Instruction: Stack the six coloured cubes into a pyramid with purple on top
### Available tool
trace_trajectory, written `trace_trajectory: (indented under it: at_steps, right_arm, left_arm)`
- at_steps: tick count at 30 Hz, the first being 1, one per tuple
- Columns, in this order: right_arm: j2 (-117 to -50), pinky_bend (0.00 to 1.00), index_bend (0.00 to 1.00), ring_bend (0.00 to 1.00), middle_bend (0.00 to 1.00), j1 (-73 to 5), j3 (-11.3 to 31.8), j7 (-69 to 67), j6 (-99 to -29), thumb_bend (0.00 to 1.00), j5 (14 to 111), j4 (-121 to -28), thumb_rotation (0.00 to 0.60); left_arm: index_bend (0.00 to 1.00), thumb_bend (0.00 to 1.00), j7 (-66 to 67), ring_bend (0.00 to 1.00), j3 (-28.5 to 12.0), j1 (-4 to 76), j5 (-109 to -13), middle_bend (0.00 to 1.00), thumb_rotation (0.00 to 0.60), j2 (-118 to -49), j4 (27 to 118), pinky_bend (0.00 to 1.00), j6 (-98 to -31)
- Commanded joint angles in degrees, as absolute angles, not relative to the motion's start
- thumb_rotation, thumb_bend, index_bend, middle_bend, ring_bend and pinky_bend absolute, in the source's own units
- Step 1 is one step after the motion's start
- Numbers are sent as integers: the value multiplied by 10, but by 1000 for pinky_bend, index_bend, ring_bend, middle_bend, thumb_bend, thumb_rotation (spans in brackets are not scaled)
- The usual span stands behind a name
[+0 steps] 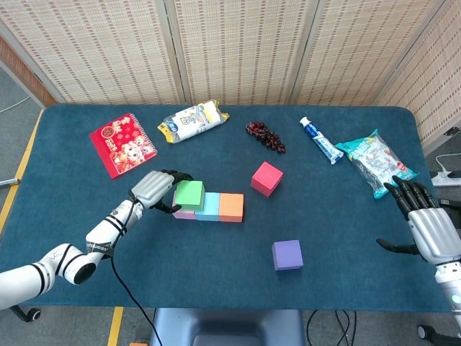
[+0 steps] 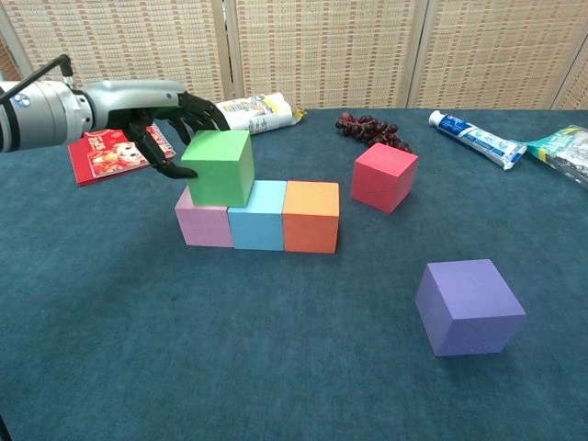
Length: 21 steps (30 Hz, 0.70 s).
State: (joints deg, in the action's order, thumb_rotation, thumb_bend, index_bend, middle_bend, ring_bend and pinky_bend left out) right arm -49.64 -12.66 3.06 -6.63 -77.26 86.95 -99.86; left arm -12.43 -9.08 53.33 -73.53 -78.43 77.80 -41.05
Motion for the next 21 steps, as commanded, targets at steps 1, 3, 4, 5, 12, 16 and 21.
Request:
trace_trajectory:
  at_steps: [1, 3, 4, 5, 12, 16, 21]
  right_arm:
    - [-497, 24, 0, 0, 0, -126, 31, -69, -772, 100, 870, -996, 600]
    - [-498, 24, 0, 0, 0, -125, 31, -72, -772, 100, 871, -993, 600]
    - [-498, 24, 0, 0, 0, -125, 31, -73, -772, 100, 871, -993, 600]
    - [-497, 24, 0, 0, 0, -125, 32, -75, -773, 100, 871, -992, 600]
    - [-499, 24, 0, 0, 0, -124, 32, -80, -772, 100, 872, -986, 600]
    - [-499, 24, 0, 0, 0, -123, 33, -82, -771, 100, 872, -983, 600]
    - [-498, 24, 0, 0, 0, -122, 34, -84, -771, 100, 871, -982, 600]
  left_arm:
    - [352, 320, -116, 220, -96, 533, -724, 290, 600, -779, 790, 255, -407]
    - [350, 320, -111, 220, -98, 533, -720, 290, 600, -778, 795, 253, -407]
    - [347, 321, -110, 220, -99, 533, -719, 290, 600, -778, 797, 252, -408]
    - [345, 322, -107, 220, -99, 533, -718, 290, 600, -777, 800, 251, -407]
    - [338, 321, -91, 220, -100, 534, -706, 290, 600, -780, 804, 250, -404]
    - [337, 320, -87, 219, -100, 535, -701, 288, 600, -784, 801, 249, -399]
    - [337, 320, -83, 220, -101, 536, -701, 287, 600, -788, 799, 246, -398]
